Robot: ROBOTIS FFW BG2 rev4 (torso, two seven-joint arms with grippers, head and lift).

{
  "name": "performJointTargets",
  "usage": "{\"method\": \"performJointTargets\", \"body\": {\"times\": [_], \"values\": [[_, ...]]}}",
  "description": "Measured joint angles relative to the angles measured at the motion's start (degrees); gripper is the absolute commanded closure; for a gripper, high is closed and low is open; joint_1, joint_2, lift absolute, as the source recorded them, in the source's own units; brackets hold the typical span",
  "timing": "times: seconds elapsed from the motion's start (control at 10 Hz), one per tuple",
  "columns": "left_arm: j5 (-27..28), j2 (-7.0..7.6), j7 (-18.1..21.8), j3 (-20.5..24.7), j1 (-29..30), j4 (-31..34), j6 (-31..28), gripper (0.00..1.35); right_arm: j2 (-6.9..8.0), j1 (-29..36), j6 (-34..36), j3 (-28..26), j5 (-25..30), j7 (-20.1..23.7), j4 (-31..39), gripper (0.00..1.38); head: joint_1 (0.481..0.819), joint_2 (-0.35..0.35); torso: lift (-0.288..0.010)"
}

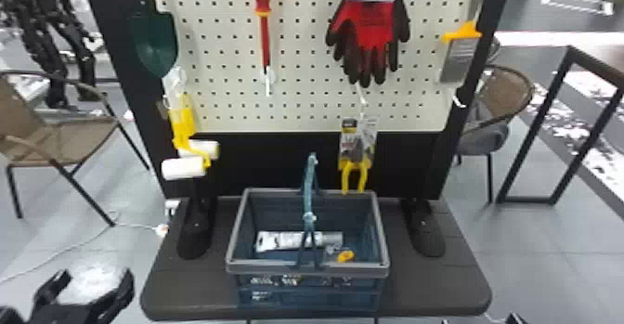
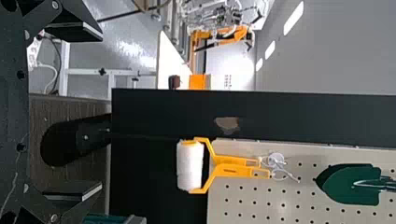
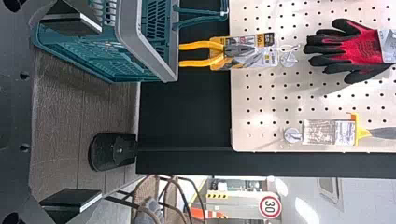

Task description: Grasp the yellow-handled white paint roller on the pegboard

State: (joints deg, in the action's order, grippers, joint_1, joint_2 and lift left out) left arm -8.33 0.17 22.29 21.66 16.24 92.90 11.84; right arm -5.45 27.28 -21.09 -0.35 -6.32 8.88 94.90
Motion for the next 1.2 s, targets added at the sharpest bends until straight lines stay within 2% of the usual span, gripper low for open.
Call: {"method": "performJointTargets", "body": {"times": [0.2,0.3,0.6,0.7,0.8,1.0,1.2], "values": [[0.3,0.0,6.55,0.22,-5.98,-1.05,-7.01,0.2,0.0,-0.02,0.0,0.0,-0.08,0.0,-0.06,0.07,0.549,0.0,-0.1],[0.35,0.45,9.1,0.24,-9.56,-2.32,-9.89,0.2,0.0,-0.03,0.0,0.0,-0.12,0.0,-0.12,0.07,0.549,0.0,-0.1],[3.81,2.89,18.56,3.44,-21.6,-8.85,-13.4,0.2,0.0,-0.18,0.0,0.0,-0.3,0.0,-0.37,0.07,0.549,0.0,-0.1],[4.04,4.11,20.74,4.19,-25.31,-11.92,-13.66,0.2,0.0,-0.27,0.0,0.0,-0.36,0.12,-0.44,0.07,0.549,0.0,-0.1],[3.81,6.15,22.09,3.69,-28.33,-14.61,-13.98,0.2,0.0,-0.31,0.0,0.0,-0.42,0.25,-0.51,0.07,0.549,0.0,-0.1],[2.47,11.18,26.13,0.19,-34.6,-21.7,-14.06,0.2,0.02,-0.43,0.0,0.0,-0.53,0.35,-0.69,0.07,0.549,0.0,-0.1],[0.79,14.25,30.04,-4.15,-41.01,-29.33,-14.29,0.19,0.12,-1.0,-0.07,0.0,-0.54,0.97,-0.99,0.07,0.549,0.0,-0.1]]}}
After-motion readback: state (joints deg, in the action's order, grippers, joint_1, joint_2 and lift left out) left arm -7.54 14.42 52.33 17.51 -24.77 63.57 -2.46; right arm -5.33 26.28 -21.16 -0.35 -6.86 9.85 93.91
